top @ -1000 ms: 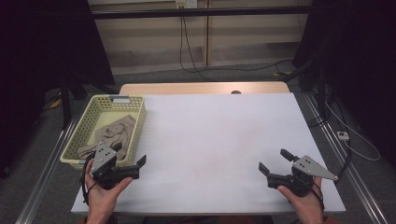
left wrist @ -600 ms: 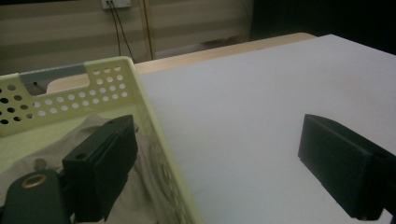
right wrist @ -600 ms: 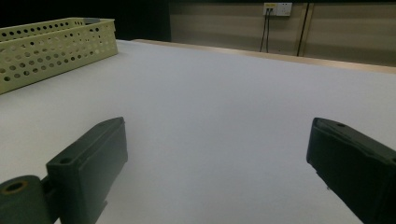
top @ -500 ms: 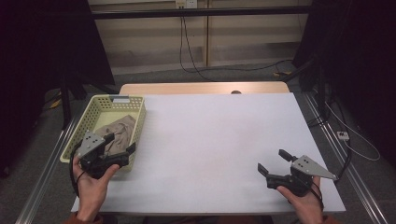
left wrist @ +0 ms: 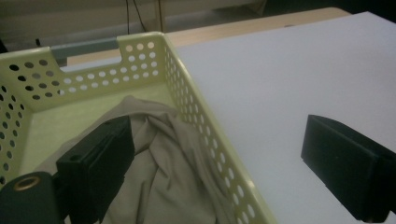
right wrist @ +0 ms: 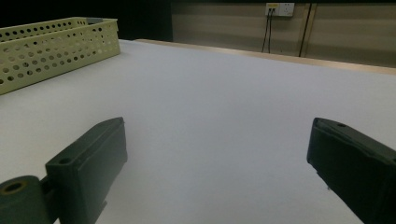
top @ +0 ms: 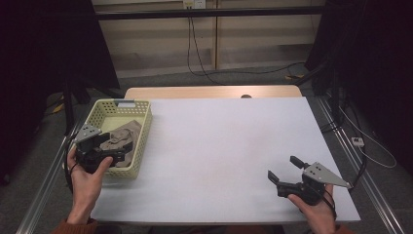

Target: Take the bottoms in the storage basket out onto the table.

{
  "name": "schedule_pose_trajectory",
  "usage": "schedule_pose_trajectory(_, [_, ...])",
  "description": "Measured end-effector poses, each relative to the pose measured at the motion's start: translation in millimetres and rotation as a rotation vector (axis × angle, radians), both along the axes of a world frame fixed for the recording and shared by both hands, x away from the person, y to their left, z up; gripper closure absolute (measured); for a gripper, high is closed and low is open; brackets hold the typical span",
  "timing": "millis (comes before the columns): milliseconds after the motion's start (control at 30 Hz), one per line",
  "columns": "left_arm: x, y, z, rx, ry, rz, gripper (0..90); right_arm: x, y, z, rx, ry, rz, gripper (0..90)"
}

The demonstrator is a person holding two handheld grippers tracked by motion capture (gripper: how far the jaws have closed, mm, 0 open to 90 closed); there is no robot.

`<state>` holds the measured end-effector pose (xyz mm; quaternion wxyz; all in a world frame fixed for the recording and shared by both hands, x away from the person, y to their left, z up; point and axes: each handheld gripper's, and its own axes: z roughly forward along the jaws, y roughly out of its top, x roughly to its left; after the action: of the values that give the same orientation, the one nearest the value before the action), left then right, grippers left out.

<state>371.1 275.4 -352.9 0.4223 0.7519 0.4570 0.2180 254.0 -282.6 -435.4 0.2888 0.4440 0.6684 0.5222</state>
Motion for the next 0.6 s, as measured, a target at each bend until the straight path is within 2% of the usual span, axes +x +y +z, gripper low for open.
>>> schedule_pose_trajectory(133, [9.4,6.7,2.1,0.027,0.015,0.022,7.1,-0.1,-0.9,0.0,-0.005,-0.006,-0.002,4.9])
schedule_pose_trajectory(233, [16.6,11.8,3.1,0.032,0.03,0.028,5.0,-0.2,-0.6,0.0,-0.004,-0.003,-0.001,4.9])
schedule_pose_trajectory(300, [22.2,13.2,2.0,0.062,0.039,0.032,5.6,-0.2,-0.3,-0.1,-0.008,-0.004,0.002,4.9])
schedule_pose_trajectory(367, [28.7,14.2,0.8,0.074,0.081,0.026,5.7,-0.2,-0.3,0.0,-0.007,-0.004,0.001,4.9])
schedule_pose_trajectory(533, [40.0,12.5,-2.2,0.104,0.118,0.034,6.1,0.1,-0.6,-0.1,-0.007,-0.003,-0.001,4.8])
schedule_pose_trajectory(567, [45.8,9.0,-5.3,0.119,0.163,0.024,6.1,0.4,-0.6,-0.1,-0.006,-0.004,-0.003,4.7])
schedule_pose_trajectory(600, [49.4,7.4,-7.6,0.141,0.172,0.016,6.1,0.5,-0.6,-0.1,-0.006,-0.005,-0.004,4.7])
